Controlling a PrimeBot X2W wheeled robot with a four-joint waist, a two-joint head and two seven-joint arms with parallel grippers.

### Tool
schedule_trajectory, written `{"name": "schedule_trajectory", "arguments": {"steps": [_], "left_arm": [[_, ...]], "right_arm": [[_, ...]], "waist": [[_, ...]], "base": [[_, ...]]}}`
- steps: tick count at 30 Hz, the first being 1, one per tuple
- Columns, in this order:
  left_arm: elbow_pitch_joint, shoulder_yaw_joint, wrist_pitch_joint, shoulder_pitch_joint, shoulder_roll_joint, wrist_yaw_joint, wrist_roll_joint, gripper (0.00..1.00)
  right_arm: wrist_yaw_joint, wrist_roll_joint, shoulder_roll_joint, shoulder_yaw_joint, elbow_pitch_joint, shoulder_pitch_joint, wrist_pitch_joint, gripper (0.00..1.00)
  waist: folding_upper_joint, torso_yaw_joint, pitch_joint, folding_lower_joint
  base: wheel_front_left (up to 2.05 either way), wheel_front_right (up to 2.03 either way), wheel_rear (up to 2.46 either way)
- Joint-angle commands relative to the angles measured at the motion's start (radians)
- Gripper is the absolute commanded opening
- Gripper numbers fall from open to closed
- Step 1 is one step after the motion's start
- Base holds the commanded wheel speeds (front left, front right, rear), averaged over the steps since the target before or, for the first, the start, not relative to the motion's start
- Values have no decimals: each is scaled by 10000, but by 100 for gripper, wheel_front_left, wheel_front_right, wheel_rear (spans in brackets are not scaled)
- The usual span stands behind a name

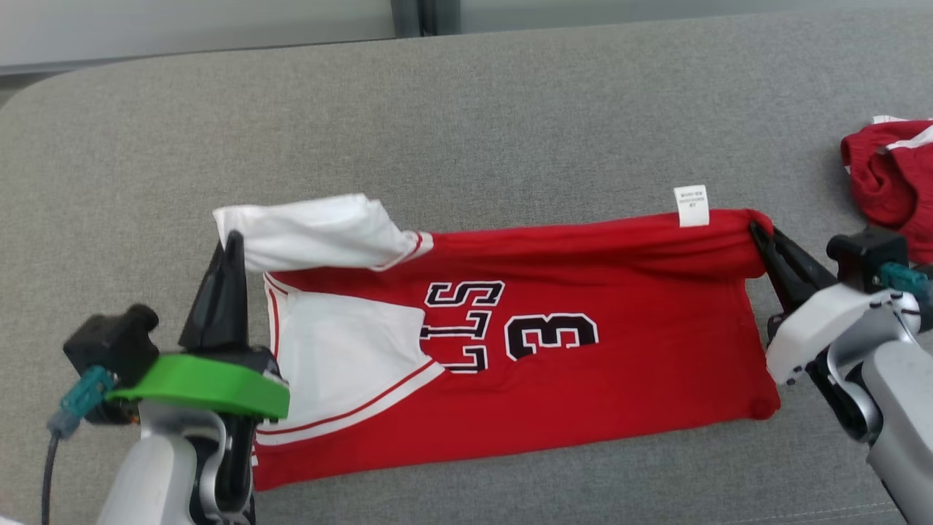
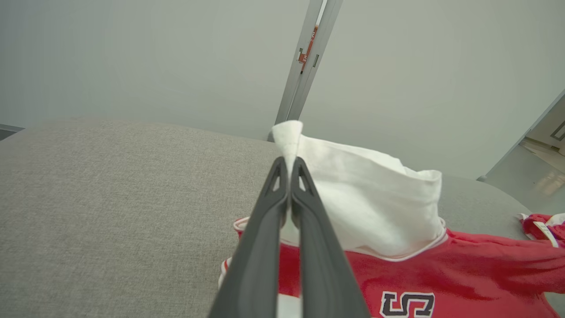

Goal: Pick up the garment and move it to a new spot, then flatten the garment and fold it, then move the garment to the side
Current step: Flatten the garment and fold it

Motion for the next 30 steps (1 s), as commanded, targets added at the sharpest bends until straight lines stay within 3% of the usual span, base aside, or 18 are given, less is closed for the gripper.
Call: {"name": "schedule_trajectory", "arguments": {"steps": [1, 11, 20, 21, 22, 23, 24, 25, 26, 30], "left_arm": [[-171, 20, -65, 443, -18, 96, -113, 0], [-15, -28, -372, 2173, -423, 358, -459, 0], [866, -168, -680, 2459, -550, 261, -410, 0], [898, -193, -696, 2542, -549, 223, -418, 0], [912, -223, -704, 2616, -574, 173, -471, 0], [895, -255, -729, 2696, -594, 145, -499, 12], [859, -278, -730, 2774, -598, 104, -516, 44], [790, -300, -772, 2867, -627, 64, -565, 93], [735, -298, -798, 2949, -658, 30, -596, 100], [322, -131, -923, 3283, -692, 48, -732, 100]], "right_arm": [[-9, -174, 100, -266, -261, 460, -14, 0], [-9, -1080, 1375, -2161, -2041, 2887, 589, 0], [-9, -1705, 1967, -2802, -2131, 3489, 635, 0], [-9, -1734, 2061, -2909, -2131, 3576, 575, 19], [-9, -1741, 2137, -3010, -2133, 3652, 532, 45], [-7, -1765, 2189, -3100, -2140, 3759, 498, 87], [-9, -1811, 2222, -3151, -2163, 3851, 471, 100], [-9, -1837, 2305, -3292, -2213, 3966, 407, 100], [-7, -1844, 2357, -3361, -2254, 4066, 370, 100], [-7, -1849, 2554, -3768, -2576, 4610, 322, 100]], "waist": [[0, -79, -337, 0], [0, -59, -541, 0], [0, -30, -574, 0], [0, -19, -592, 0], [0, -7, -605, 0], [0, 14, -622, 0], [0, 31, -635, 0], [0, 50, -649, 0], [0, 71, -663, 0], [0, 163, -723, 0]], "base": [[0, 0, 0], [0, 0, 0], [0, 0, 0], [0, 0, 0], [0, 0, 0], [0, 0, 0], [0, 0, 0], [0, 0, 0], [0, 0, 0], [0, 0, 0]]}}
